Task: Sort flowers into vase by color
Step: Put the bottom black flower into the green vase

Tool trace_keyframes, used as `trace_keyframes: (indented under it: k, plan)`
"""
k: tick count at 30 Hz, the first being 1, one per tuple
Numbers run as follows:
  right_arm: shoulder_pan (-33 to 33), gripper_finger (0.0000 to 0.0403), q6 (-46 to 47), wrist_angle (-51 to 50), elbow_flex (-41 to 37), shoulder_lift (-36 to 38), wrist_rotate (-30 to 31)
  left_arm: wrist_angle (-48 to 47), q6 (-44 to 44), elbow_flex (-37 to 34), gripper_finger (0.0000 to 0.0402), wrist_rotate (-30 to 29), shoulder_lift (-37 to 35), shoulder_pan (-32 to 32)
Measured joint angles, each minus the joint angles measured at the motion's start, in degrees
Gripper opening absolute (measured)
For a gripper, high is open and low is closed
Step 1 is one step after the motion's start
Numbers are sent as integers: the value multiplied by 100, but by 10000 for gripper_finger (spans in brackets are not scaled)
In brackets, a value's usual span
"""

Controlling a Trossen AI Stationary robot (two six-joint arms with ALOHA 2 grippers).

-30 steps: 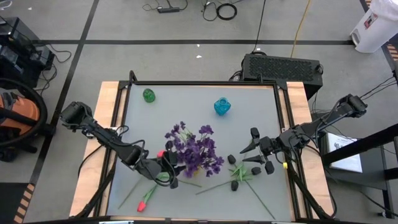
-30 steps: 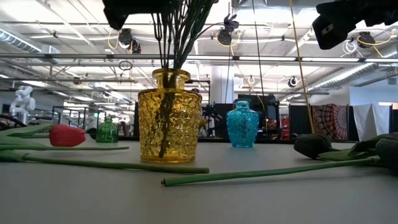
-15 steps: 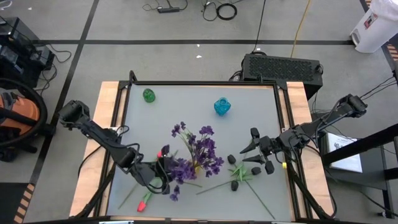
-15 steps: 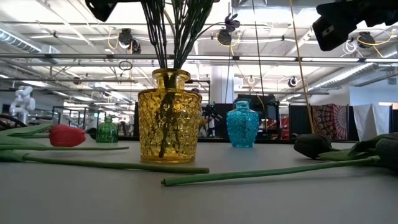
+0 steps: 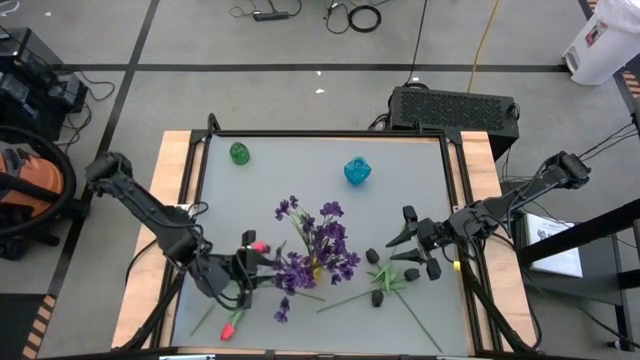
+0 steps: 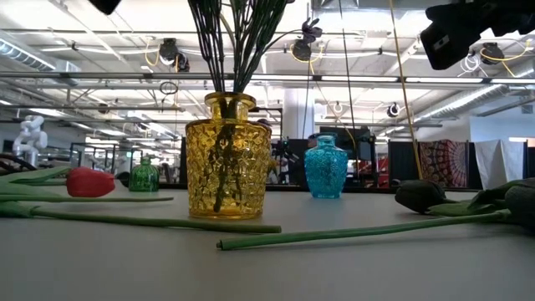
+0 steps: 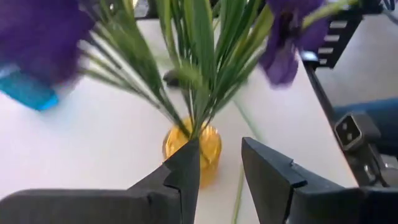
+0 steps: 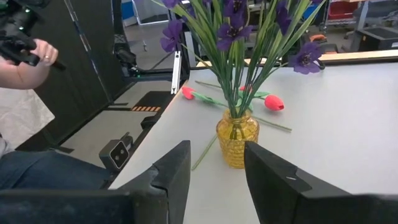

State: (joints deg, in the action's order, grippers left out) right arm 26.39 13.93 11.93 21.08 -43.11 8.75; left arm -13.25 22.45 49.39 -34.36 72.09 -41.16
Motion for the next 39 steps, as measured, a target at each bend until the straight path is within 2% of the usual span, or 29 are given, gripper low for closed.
trace_keyframes:
  k: [10, 15, 19, 22, 33, 39]
  plan:
    - [2, 141, 17, -298, 0, -1, -463, -2352, 1291, 0, 125, -20, -631, -59]
    - [5, 141, -407, -773, 0, -129, -494, -3203, 1478, 0, 125, -504, -660, -55]
    - [9, 141, -831, -896, 0, -442, -873, -3262, 1478, 0, 125, -1011, -649, -55]
    - [40, 141, -1165, -906, 0, -752, -935, -3129, 1480, 0, 125, -1201, -647, -53]
    - [46, 141, -2678, -743, 2, -1808, -913, -2746, 1482, 0, 125, -1262, -647, -53]
    - [46, 141, -2848, -906, 2, -2276, -911, -2748, 1487, 0, 125, -1263, -645, -53]
